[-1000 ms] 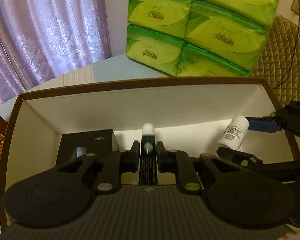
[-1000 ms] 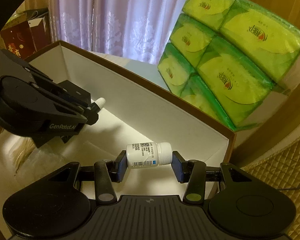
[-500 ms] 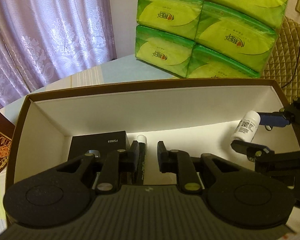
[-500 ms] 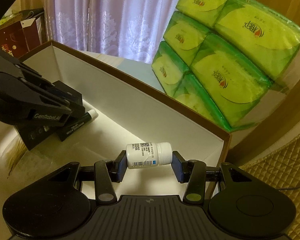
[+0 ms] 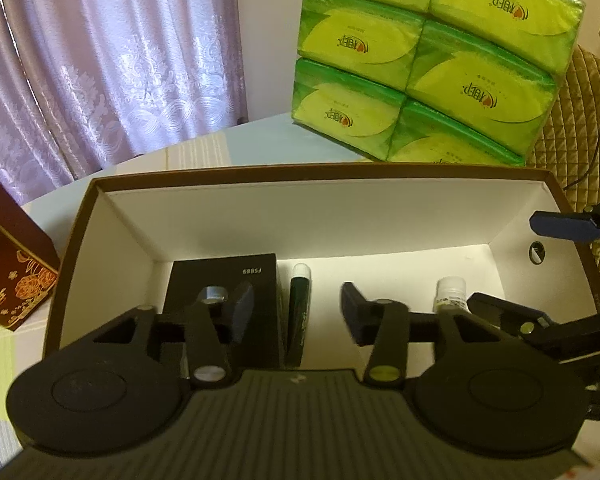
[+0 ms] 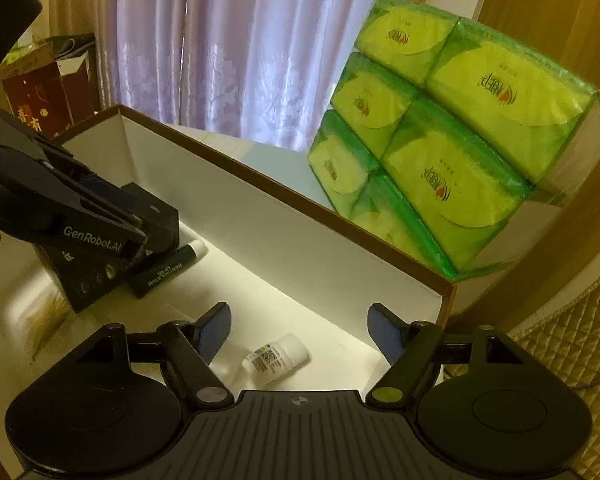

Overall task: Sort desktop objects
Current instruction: 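Open the left gripper to drop the green tube while the right releases the pill bottle, then withdraw both grippers from the box back toward the table items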

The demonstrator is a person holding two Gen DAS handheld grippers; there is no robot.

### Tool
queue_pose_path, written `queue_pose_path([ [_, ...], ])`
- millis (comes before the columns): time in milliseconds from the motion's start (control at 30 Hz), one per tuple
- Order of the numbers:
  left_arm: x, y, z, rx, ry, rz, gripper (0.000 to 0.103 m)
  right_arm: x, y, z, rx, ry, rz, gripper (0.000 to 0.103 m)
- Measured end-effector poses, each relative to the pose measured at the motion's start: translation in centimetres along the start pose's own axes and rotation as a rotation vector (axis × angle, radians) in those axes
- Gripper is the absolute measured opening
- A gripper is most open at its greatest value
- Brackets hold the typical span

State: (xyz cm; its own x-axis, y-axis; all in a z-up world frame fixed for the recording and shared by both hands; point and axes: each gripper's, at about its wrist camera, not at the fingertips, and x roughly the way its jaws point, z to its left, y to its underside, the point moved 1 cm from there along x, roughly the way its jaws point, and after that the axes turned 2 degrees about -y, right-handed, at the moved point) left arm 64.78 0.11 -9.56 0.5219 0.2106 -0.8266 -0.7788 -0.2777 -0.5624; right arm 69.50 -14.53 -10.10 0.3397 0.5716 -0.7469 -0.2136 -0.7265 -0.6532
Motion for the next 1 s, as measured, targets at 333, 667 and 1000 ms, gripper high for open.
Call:
queue_pose_path([
  [333,-3.3,0.8,0.6,-0.034,-0.019,-0.060,0.089,-2.1,0.1,0.7,0.056,-0.006,-0.049,0.101],
  [667,-8.4,1.7,0.8,-0.052,-0.049,-0.165,0.102,-4.5,0.5,1.9,0.123,-0.012,-0.039,0.101],
  [1000,-12.8,4.2,1.9,-0.126,-0.048,-0.218,0.102,-8.2,1.0,2.7,0.193,-0.023,-0.077,0.101],
])
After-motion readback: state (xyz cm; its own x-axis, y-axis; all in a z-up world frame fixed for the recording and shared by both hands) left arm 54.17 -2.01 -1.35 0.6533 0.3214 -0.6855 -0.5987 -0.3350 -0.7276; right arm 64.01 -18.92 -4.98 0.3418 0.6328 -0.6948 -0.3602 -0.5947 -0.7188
